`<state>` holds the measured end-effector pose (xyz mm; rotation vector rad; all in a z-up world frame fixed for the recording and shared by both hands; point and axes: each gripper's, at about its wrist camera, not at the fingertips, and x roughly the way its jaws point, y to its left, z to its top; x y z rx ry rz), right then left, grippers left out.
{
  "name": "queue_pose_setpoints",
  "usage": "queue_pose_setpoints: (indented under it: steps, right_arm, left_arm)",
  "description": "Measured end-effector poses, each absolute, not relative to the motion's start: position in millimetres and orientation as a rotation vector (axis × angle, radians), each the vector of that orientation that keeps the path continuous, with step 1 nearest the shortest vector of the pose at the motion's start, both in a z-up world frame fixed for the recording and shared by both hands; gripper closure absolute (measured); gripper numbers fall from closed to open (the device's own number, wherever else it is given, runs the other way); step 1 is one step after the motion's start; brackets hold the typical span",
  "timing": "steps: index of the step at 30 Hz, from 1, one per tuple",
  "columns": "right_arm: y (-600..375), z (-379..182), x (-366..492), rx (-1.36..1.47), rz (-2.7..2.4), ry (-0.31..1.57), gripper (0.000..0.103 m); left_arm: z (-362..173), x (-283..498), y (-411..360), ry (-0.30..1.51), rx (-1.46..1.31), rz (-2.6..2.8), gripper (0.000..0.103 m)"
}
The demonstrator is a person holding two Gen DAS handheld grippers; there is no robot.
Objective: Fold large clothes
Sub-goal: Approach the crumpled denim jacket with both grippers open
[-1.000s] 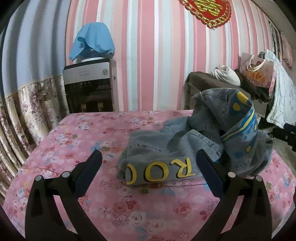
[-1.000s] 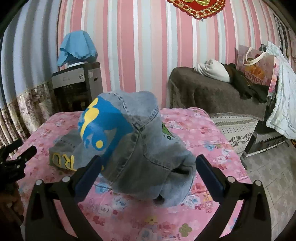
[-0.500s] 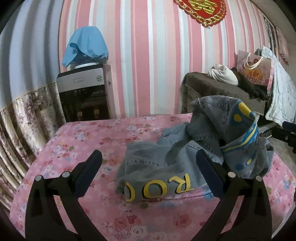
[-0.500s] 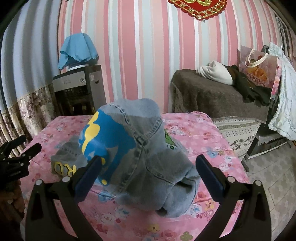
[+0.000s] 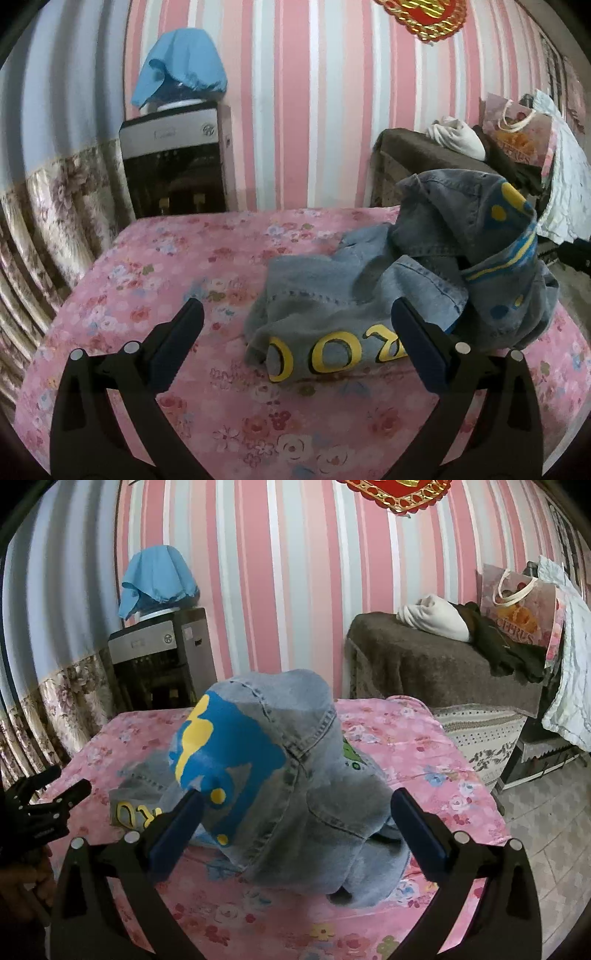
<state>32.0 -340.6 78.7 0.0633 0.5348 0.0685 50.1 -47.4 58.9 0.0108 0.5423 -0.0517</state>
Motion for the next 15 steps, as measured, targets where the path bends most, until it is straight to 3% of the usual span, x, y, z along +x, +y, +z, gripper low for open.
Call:
queue_pose_setpoints:
  steps: [15]
  right_arm:
    - [-307.6,95.4,54.2,0.004,0.112,0.523,0.002]
  left_arm:
    - [53.8,68.5,-44.3,0.556,-0.005,-0.046,0.003]
